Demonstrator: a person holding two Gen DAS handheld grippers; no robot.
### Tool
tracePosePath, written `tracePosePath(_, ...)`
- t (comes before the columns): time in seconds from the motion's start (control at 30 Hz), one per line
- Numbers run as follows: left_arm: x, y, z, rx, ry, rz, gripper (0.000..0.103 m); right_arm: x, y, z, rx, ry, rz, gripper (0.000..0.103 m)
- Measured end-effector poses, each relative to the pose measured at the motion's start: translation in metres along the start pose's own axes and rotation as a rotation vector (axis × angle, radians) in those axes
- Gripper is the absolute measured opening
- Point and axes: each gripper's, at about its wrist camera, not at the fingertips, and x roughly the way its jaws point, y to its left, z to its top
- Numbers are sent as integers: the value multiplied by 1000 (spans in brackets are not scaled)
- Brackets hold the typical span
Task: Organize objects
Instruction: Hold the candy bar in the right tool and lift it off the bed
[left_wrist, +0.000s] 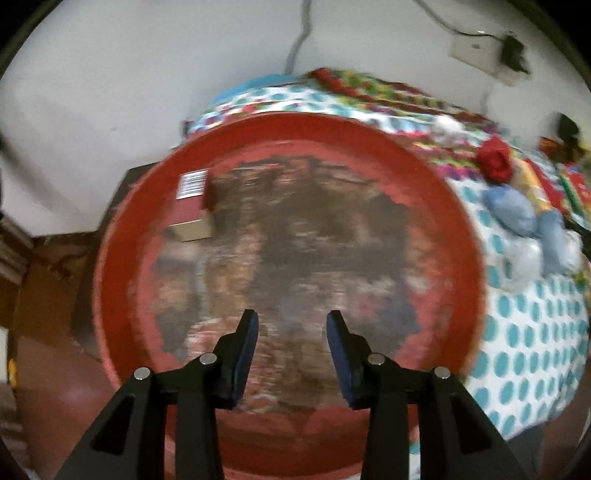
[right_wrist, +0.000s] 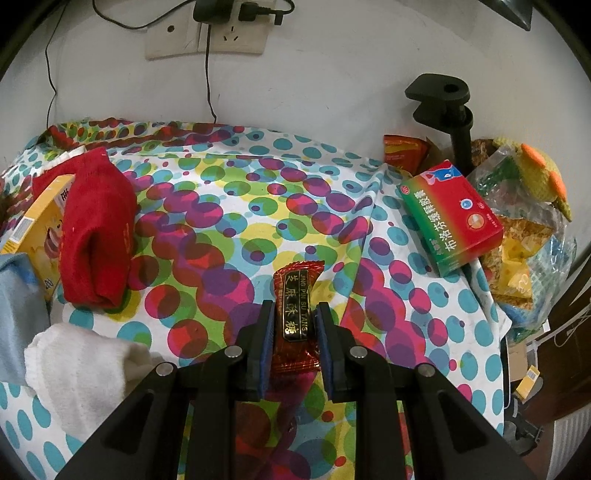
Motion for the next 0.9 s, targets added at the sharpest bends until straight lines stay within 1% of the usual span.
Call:
tracePosePath(0.1,-4,-5,-3,21,-24,12,40,0,0,0,2,0,3,21)
tracePosePath(0.23,3,-7,-10,80,-13,27,40,-1,0,1,1,-2,-11,21)
tracePosePath(0.3,6,-3,-13,93,-9,-2,40,-4,0,1,2,-15,-28,21)
tracePosePath(0.37,7,0,-18,115,-10,19,40,-8,0,3,11,-8,-39,21)
tracePosePath(0.43,6,4,-22,144,-23,52,40,-19,0,7,24,-19,-44,21)
tracePosePath(0.47,5,7,-22,144,-25,52,40,-27,2,10,18,-30,-52,21)
tracePosePath(0.53,0,15,-22,127,-42,27,40,-42,6,17,7,-51,-47,21)
tracePosePath(0.6,-3,22,-23,113,-46,25,40,-58,13,25,-15,-72,-44,21)
tracePosePath(0.73,-7,34,-25,105,-53,46,40,-86,30,37,-33,-111,-11,21)
tracePosePath(0.9,-10,50,-26,63,-55,52,40,-113,66,46,-54,-131,82,21)
